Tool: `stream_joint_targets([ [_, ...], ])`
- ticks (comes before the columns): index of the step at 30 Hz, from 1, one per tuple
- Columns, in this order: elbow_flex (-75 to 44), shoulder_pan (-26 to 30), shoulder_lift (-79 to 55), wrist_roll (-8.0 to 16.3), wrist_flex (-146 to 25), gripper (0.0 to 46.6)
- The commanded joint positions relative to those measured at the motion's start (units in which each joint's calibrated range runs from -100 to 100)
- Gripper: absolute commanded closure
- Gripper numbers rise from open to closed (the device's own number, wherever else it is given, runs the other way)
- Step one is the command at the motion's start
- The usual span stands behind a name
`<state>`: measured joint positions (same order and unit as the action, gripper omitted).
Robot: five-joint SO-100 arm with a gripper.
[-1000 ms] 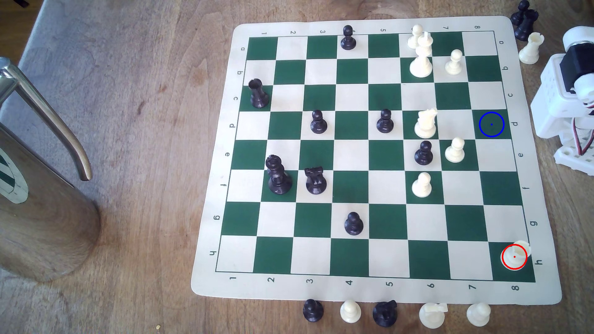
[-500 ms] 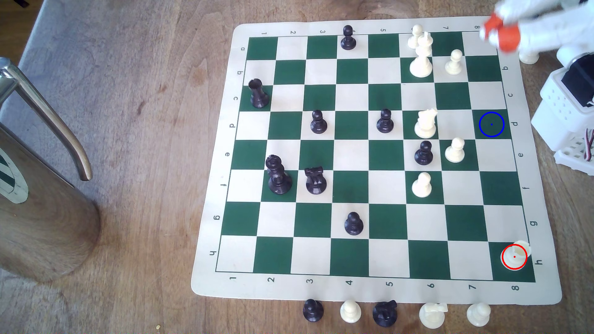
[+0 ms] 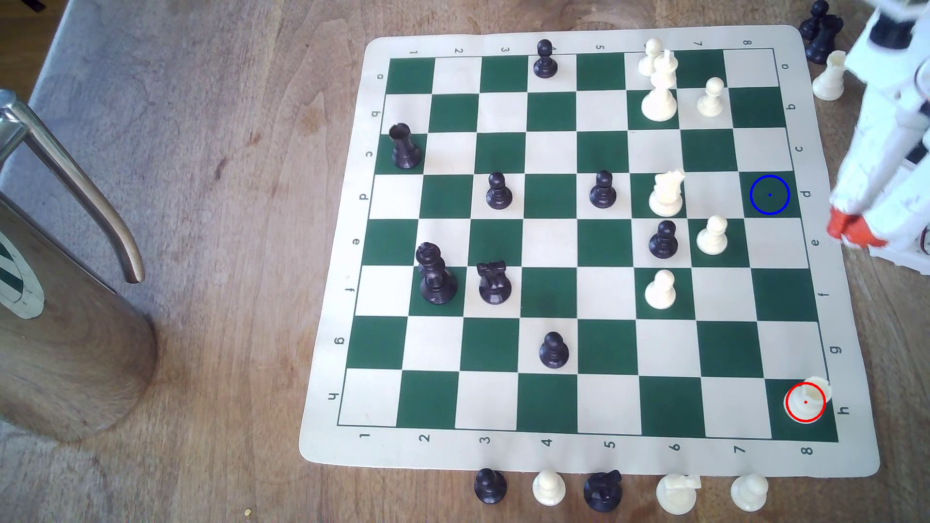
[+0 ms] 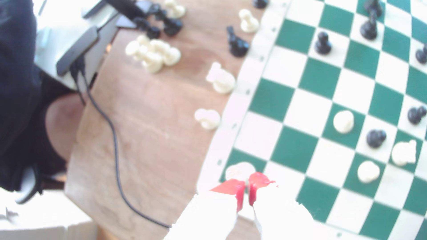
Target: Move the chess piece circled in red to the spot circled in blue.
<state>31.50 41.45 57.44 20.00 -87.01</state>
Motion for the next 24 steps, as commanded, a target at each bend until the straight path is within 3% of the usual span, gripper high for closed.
stream_joint_targets([
  [1,-6.8,1.2,-9.8,4.9,-2.3,40.2],
  [8,-4.4,4.2,-16.3,5.9,-0.3,32.6],
  [17,6.4,7.1,-15.3,4.5,6.8,21.2],
  [24,13.2,7.8,-17.6,4.2,15.6,21.7],
])
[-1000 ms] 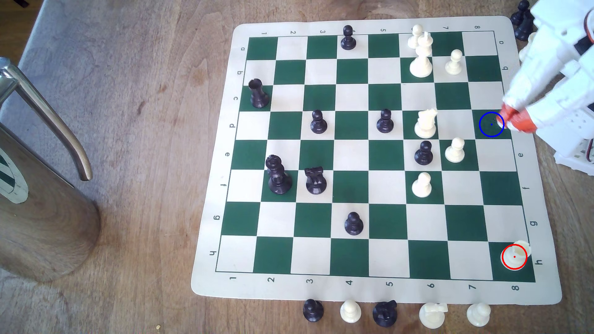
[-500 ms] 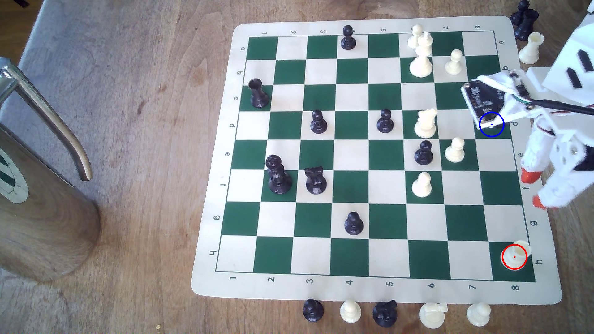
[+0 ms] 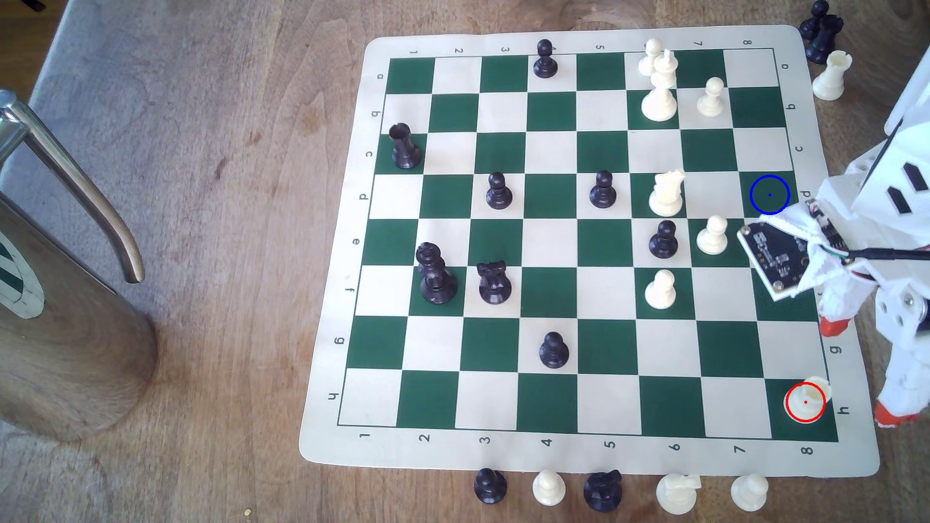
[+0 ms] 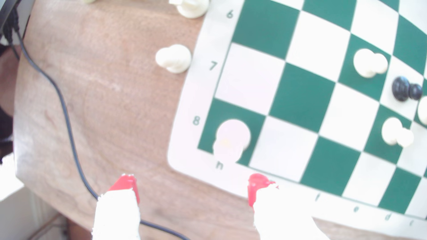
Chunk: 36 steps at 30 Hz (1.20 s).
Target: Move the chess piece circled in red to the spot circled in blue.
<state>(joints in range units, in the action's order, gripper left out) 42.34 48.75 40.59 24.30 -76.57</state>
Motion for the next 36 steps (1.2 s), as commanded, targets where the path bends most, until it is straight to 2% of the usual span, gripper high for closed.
stream_joint_targets([
  [1,3.2,0.6,-1.5,-0.2,6.1,24.0],
  [8,9.3,0.4,-4.9,-0.2,13.6,25.1],
  [11,10.9,0.3,-5.7,-0.2,15.5,22.2],
  [18,13.6,-0.1,-7.4,-0.2,18.1,21.5],
  [26,13.6,-0.3,-8.9,-0.2,19.2,23.8],
  [31,14.0,-0.1,-10.3,-0.2,20.5,23.0],
  [36,14.0,-0.4,-11.0,-0.3,20.6,26.1],
])
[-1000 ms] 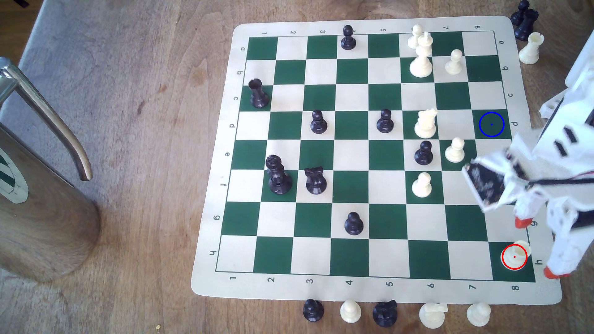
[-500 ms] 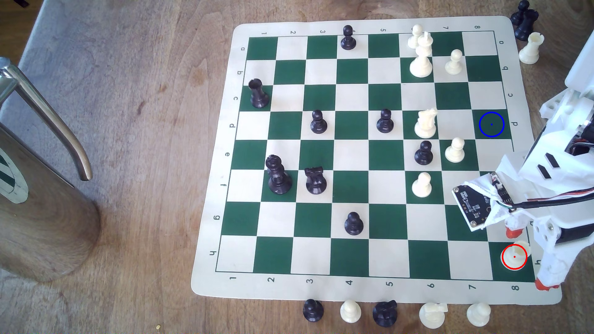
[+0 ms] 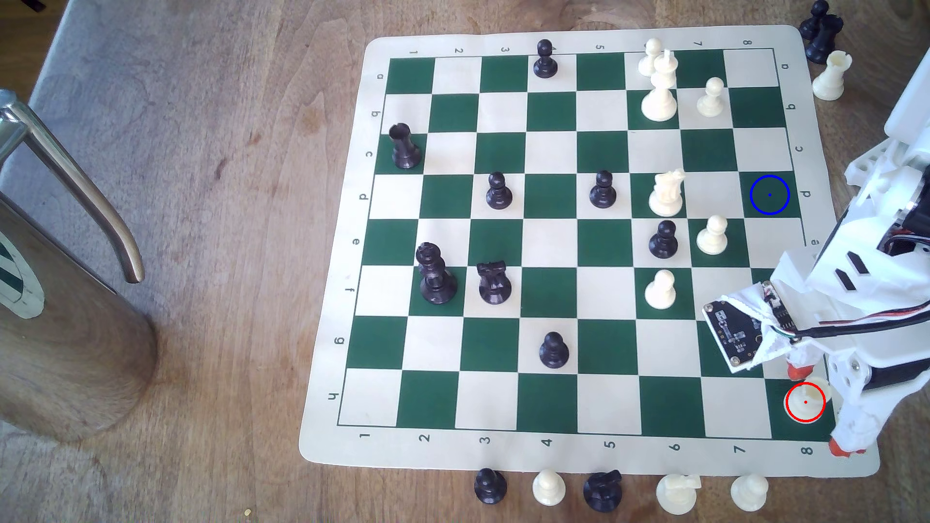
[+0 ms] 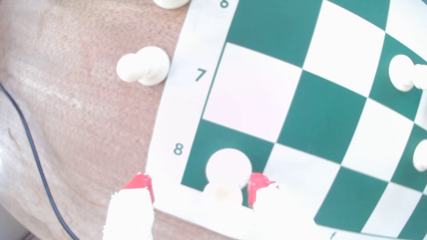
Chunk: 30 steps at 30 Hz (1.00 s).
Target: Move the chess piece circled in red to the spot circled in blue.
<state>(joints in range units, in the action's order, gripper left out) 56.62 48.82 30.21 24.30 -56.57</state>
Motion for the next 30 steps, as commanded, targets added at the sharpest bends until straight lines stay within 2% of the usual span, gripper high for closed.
stream_joint_targets([
  [1,-0.3,-0.4,-0.8,-0.3,0.6,26.2],
  [9,-0.2,0.0,-2.1,-0.3,1.1,27.2],
  [13,-0.2,0.4,-2.0,-0.6,0.5,33.3],
  [15,-0.2,0.6,-2.0,-0.7,0.0,34.3],
  [23,-0.4,1.5,-1.9,-0.6,-1.6,32.9],
  [26,-0.8,2.0,-1.7,-0.5,-2.1,34.4],
  [30,-1.1,1.9,-1.5,-0.2,-1.9,31.7],
])
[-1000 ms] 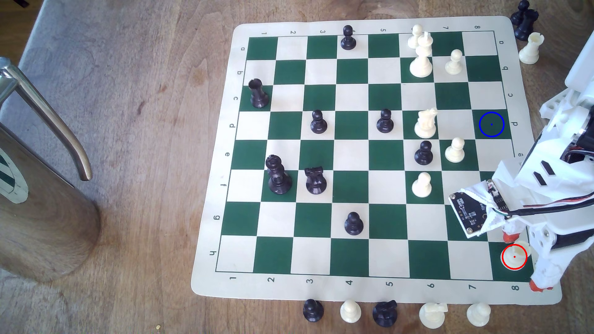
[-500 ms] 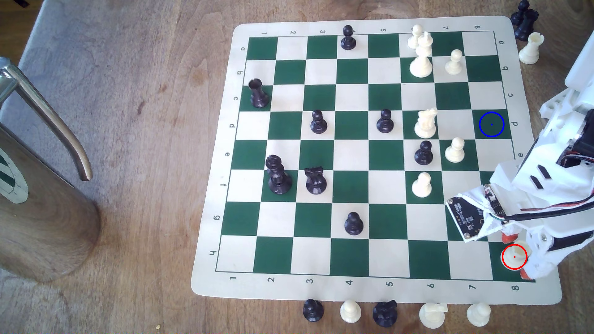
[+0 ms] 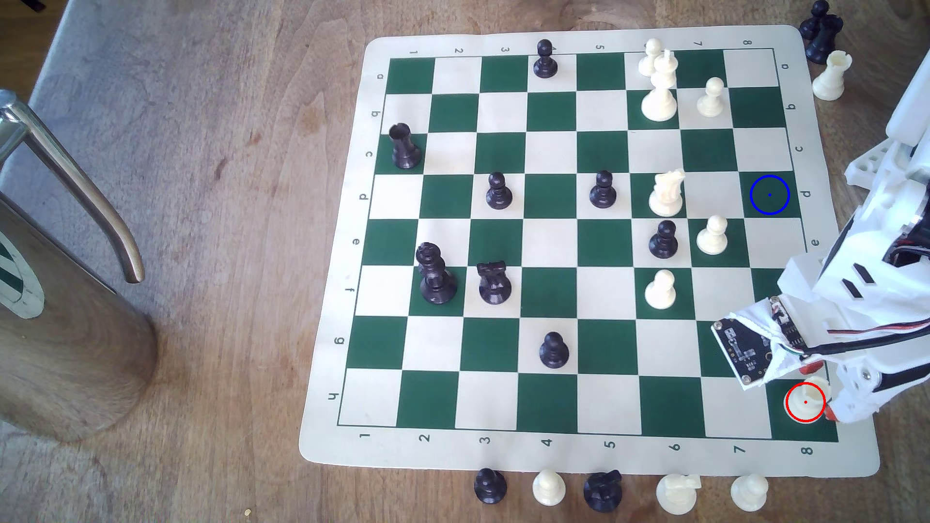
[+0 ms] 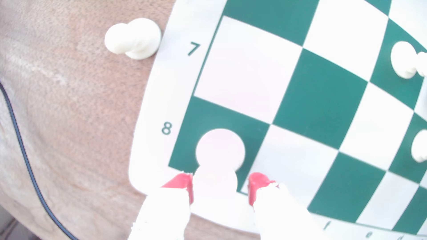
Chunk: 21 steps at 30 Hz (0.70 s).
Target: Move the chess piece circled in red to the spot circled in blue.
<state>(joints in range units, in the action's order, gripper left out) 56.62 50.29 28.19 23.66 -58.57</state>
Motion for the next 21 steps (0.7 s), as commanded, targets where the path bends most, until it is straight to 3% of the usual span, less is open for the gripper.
stream_joint_targets([
  [1,-1.2,0.3,0.5,0.5,0.3,31.9],
  [15,-1.8,-0.9,1.0,0.8,2.1,32.9],
  [19,-1.8,-0.9,0.8,0.7,2.1,36.9],
  [21,-1.8,-0.9,0.8,0.5,2.1,41.4],
])
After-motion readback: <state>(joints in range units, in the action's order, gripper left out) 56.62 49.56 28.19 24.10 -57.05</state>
